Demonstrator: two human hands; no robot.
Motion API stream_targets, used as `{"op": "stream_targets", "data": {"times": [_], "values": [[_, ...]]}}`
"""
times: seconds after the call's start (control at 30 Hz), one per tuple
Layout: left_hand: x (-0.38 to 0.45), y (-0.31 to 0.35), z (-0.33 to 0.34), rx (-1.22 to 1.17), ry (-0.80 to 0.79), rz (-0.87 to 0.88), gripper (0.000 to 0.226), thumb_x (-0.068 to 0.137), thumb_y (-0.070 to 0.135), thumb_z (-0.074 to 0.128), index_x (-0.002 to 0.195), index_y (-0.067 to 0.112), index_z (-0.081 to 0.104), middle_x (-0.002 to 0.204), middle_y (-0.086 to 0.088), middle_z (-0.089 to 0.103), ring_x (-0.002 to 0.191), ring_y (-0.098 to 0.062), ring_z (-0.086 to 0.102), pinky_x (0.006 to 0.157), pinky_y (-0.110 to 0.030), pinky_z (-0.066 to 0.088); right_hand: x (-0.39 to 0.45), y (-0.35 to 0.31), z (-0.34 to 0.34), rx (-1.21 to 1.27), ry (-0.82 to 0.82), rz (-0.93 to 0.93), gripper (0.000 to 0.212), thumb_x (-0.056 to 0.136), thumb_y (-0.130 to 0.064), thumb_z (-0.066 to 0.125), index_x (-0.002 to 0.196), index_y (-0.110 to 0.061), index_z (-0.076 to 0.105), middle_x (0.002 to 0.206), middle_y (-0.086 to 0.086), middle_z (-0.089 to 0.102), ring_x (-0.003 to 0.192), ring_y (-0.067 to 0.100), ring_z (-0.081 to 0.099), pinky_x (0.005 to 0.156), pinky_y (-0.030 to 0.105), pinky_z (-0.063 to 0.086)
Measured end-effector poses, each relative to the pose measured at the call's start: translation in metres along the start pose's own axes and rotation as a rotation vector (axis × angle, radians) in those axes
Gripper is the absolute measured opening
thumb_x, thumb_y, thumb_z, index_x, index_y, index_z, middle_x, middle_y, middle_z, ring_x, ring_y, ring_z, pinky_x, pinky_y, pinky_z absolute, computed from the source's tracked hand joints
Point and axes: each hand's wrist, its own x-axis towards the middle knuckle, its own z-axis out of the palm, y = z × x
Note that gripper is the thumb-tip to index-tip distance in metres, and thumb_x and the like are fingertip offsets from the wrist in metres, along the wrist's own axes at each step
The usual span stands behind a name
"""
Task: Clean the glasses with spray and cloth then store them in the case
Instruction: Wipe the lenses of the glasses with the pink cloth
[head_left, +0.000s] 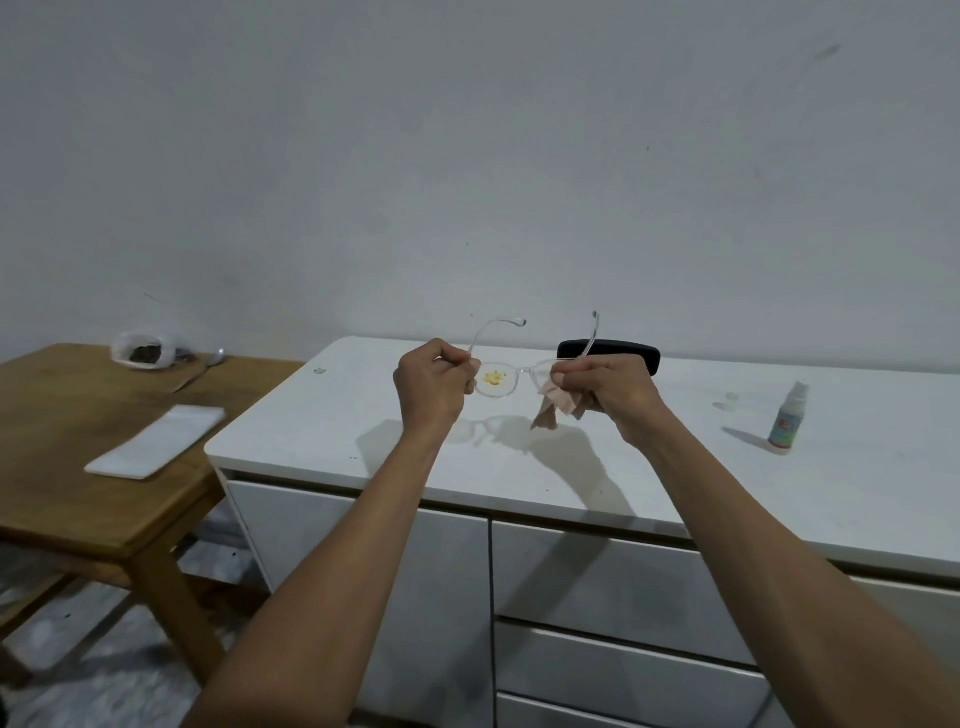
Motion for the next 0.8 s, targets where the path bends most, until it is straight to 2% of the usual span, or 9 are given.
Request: {"op": "stream_targets", "data": {"times": [0.07, 0.17, 0.27, 0.33, 0.43, 0.5, 0.57, 0.7, 0.8], "values": [[-0.002, 0.000, 0.000, 0.004, 0.001, 0.005, 0.021, 0.078, -0.004, 0.077, 0.066, 0.007, 0.063, 0.056, 0.001, 0.068, 0.048, -0.017, 0.059, 0.066, -0.044, 0.059, 0.001, 0.003, 0.006, 0.049, 0.149, -0.019, 0.008, 0.080, 0.003, 0.077, 0.086, -0.002, 0.080, 0.074, 0.020, 0.072, 0.058, 0.027, 0.059, 0.057, 0.036, 0.053], [-0.004, 0.004, 0.006, -0.021, 0.015, 0.010, 0.022, 0.078, -0.005, 0.075, 0.065, 0.009, 0.062, 0.057, -0.001, 0.069, 0.050, -0.018, 0.060, 0.069, -0.048, 0.060, 0.004, 0.003, 0.026, 0.213, 0.391, -0.019, 0.008, 0.080, -0.001, 0.078, 0.085, -0.007, 0.081, 0.076, 0.016, 0.076, 0.061, 0.032, 0.068, 0.067, 0.049, 0.062], [-0.007, 0.012, 0.014, -0.040, 0.032, 0.036, 0.021, 0.079, -0.004, 0.074, 0.066, 0.009, 0.063, 0.061, -0.009, 0.070, 0.051, -0.019, 0.061, 0.071, -0.049, 0.062, 0.010, -0.005, 0.049, 0.391, 0.551, -0.030, 0.013, 0.081, -0.003, 0.076, 0.084, -0.015, 0.081, 0.081, 0.000, 0.078, 0.078, 0.025, 0.075, 0.078, 0.046, 0.062], [-0.010, 0.015, 0.020, -0.043, 0.050, 0.058, 0.018, 0.080, -0.003, 0.074, 0.068, 0.007, 0.064, 0.062, -0.012, 0.071, 0.053, -0.020, 0.063, 0.072, -0.049, 0.063, 0.016, -0.008, 0.059, 0.471, 0.594, -0.018, 0.018, 0.079, -0.004, 0.076, 0.079, -0.022, 0.081, 0.088, -0.004, 0.079, 0.093, 0.023, 0.077, 0.088, 0.044, 0.061], [-0.008, 0.018, 0.025, -0.033, 0.097, 0.078, 0.012, 0.080, -0.001, 0.075, 0.072, 0.002, 0.066, 0.061, -0.011, 0.070, 0.056, -0.022, 0.065, 0.071, -0.048, 0.062, 0.021, -0.007, 0.061, 0.451, 0.532, -0.027, 0.020, 0.076, -0.005, 0.077, 0.071, -0.024, 0.079, 0.090, -0.002, 0.080, 0.096, 0.026, 0.077, 0.090, 0.041, 0.061], [-0.002, 0.018, 0.023, -0.011, 0.111, 0.087, 0.012, 0.080, 0.000, 0.075, 0.072, 0.003, 0.066, 0.059, -0.010, 0.070, 0.056, -0.022, 0.065, 0.071, -0.047, 0.062, 0.017, -0.006, 0.055, 0.383, 0.398, -0.057, 0.018, 0.081, -0.001, 0.076, 0.077, -0.018, 0.079, 0.077, 0.001, 0.077, 0.078, 0.021, 0.077, 0.072, 0.032, 0.060], [0.003, 0.016, 0.019, 0.017, 0.110, 0.086, 0.015, 0.079, 0.000, 0.075, 0.069, 0.007, 0.064, 0.061, -0.011, 0.071, 0.055, -0.022, 0.064, 0.070, -0.046, 0.062, 0.010, -0.007, 0.047, 0.349, 0.265, -0.081, 0.008, 0.087, 0.006, 0.071, 0.090, -0.001, 0.075, 0.062, 0.004, 0.068, 0.053, 0.012, 0.067, 0.056, 0.024, 0.055], [0.004, 0.010, 0.010, 0.030, 0.082, 0.043, 0.019, 0.078, -0.002, 0.075, 0.068, 0.010, 0.064, 0.062, -0.009, 0.070, 0.050, -0.018, 0.061, 0.065, -0.038, 0.059, 0.000, 0.002, 0.030, 0.133, 0.093, -0.091, 0.009, 0.087, 0.003, 0.073, 0.095, 0.003, 0.077, 0.066, 0.009, 0.069, 0.052, 0.013, 0.061, 0.059, 0.026, 0.048], [0.008, 0.009, 0.003, 0.026, 0.043, 0.012, 0.013, 0.078, -0.004, 0.077, 0.073, 0.001, 0.066, 0.061, -0.008, 0.068, 0.043, -0.014, 0.058, 0.056, -0.027, 0.052, -0.010, 0.009, 0.021, 0.080, -0.040, -0.069, 0.007, 0.088, 0.006, 0.072, 0.094, 0.007, 0.074, 0.069, 0.012, 0.070, 0.052, 0.011, 0.066, 0.057, 0.023, 0.053]]}}
